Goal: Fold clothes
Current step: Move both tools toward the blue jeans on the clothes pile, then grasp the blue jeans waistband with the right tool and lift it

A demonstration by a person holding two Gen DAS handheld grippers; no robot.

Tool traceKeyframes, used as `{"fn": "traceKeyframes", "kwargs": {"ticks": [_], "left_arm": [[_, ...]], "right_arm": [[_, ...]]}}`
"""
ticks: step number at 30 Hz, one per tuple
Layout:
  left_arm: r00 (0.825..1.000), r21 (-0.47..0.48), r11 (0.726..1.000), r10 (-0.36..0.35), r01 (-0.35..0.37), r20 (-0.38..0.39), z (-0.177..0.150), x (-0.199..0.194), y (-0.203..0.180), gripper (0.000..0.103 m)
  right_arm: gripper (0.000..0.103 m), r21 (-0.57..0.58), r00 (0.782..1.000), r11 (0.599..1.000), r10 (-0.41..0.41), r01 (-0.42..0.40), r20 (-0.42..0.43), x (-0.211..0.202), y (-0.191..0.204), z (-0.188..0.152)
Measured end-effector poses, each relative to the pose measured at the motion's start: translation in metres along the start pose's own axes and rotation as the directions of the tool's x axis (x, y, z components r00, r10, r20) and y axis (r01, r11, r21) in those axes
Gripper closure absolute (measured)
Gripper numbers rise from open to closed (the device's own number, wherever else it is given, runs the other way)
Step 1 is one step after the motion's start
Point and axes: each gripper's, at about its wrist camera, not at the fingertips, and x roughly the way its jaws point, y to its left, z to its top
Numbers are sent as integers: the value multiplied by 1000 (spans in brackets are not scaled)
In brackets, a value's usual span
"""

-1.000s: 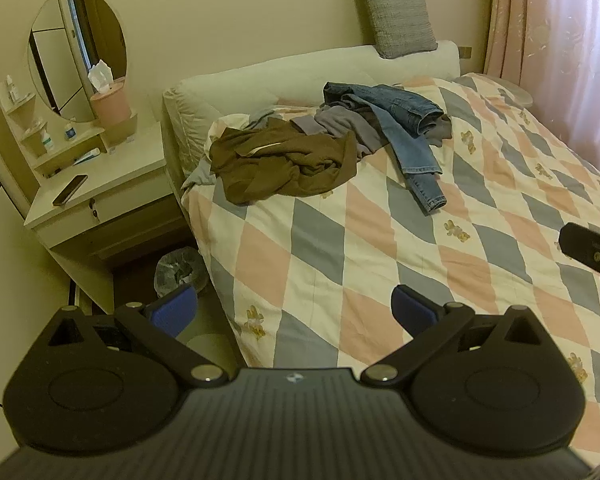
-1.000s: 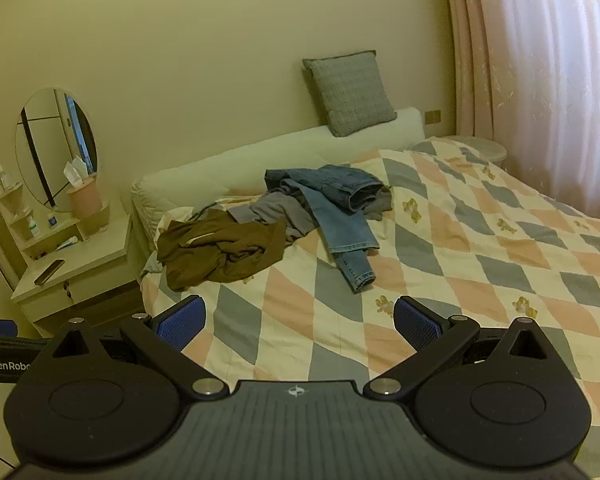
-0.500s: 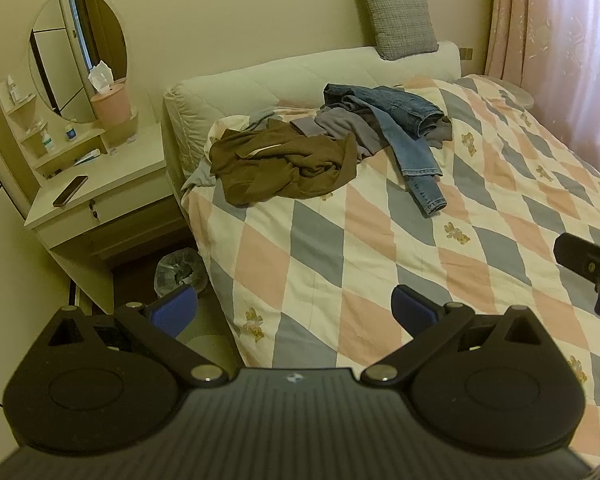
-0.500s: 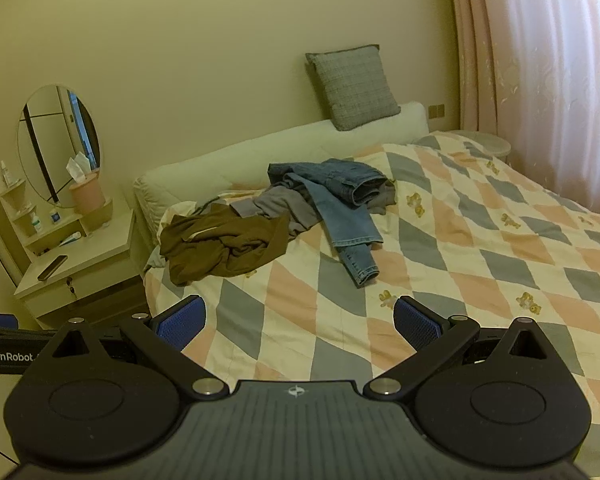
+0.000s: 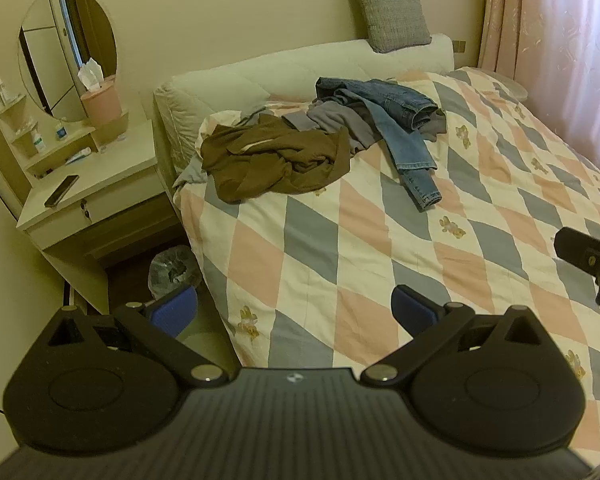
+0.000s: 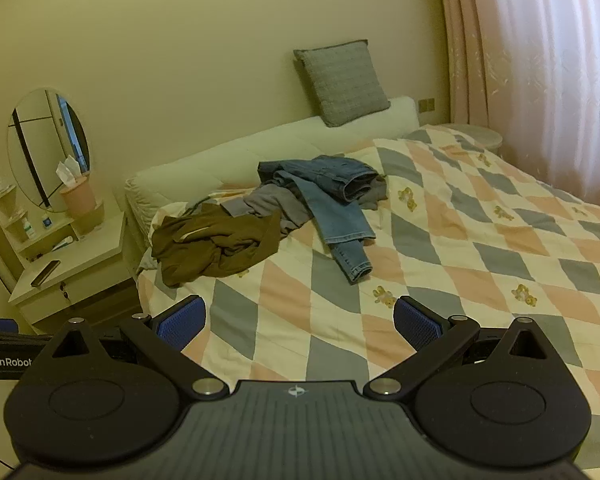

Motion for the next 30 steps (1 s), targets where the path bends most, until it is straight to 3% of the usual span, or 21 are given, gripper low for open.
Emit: {"fn": "traceKeyframes", "kwargs": {"ticks": [11,15,21,30], "left_arm": [[995,-17,998,-65,64,-75,7,32,19,1],[996,-7,998,-57,56,-70,21,55,21,1],[991,44,996,-77,82,-107,52,122,18,1],[945,105,971,-178,214,-274,124,282,19,1]], "right_arm": [[0,12,999,1000,-4,4,-39,25,8,1],[0,22,998,999,-22,23,-62,43,9,3],[0,87,995,994,-66,72,-79,88,-5,5],[0,271,984,953,-94,133,-152,220,-21,15]]}}
